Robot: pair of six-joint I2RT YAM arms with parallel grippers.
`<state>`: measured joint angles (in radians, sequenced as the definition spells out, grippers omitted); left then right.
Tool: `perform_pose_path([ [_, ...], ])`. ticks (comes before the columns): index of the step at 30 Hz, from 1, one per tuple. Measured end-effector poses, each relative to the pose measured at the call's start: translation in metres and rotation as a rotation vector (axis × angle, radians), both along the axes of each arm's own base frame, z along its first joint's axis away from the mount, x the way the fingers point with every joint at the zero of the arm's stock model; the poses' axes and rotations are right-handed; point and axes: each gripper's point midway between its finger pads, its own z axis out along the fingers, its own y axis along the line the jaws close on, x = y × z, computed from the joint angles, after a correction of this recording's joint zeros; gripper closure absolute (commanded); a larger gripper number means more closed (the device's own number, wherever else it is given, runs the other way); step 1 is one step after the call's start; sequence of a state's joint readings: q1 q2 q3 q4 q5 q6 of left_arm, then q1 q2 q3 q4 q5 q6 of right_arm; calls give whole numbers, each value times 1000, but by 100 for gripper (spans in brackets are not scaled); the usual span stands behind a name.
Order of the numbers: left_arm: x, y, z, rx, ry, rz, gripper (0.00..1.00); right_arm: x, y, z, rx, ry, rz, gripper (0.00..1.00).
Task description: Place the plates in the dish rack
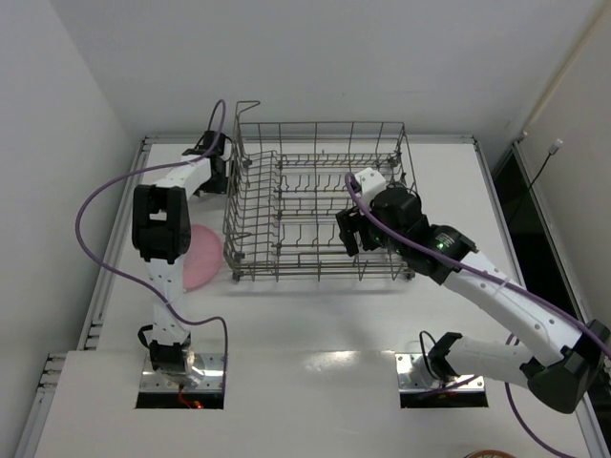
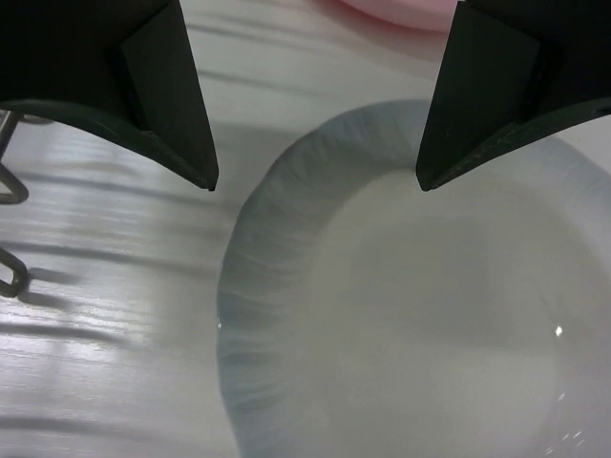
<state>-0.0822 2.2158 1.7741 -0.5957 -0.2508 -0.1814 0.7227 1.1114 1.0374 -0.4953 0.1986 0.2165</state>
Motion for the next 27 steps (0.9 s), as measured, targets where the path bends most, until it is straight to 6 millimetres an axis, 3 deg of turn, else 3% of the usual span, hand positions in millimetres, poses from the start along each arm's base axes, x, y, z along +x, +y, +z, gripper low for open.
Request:
perform_pose_path([
  [1,0,-1,-5,-5,10,-3,24,0,0,-1,-2,2,0,27],
  [2,1,-1,-8,-2,13,-8,37,0,0,-3,-5,6,0,27],
  [8,1,-15,-17,-54,31,-39,59,1,0,-11,-27,29,-2,27],
  [10,2,-18,-16,-59,27,-52,73,2,0,-11,-31,32,-3,27],
  [12,5,-18,-10,-46,10,-62,98,2,0,-9,-32,31,-6,27],
  [18,4,-14,38,-45,-74,-42,100,2,0,-4,-29,26,-7,27],
  [27,-25,-27,69,-113,-120,-45,100,1,-2,0,-33,29,-10,27],
])
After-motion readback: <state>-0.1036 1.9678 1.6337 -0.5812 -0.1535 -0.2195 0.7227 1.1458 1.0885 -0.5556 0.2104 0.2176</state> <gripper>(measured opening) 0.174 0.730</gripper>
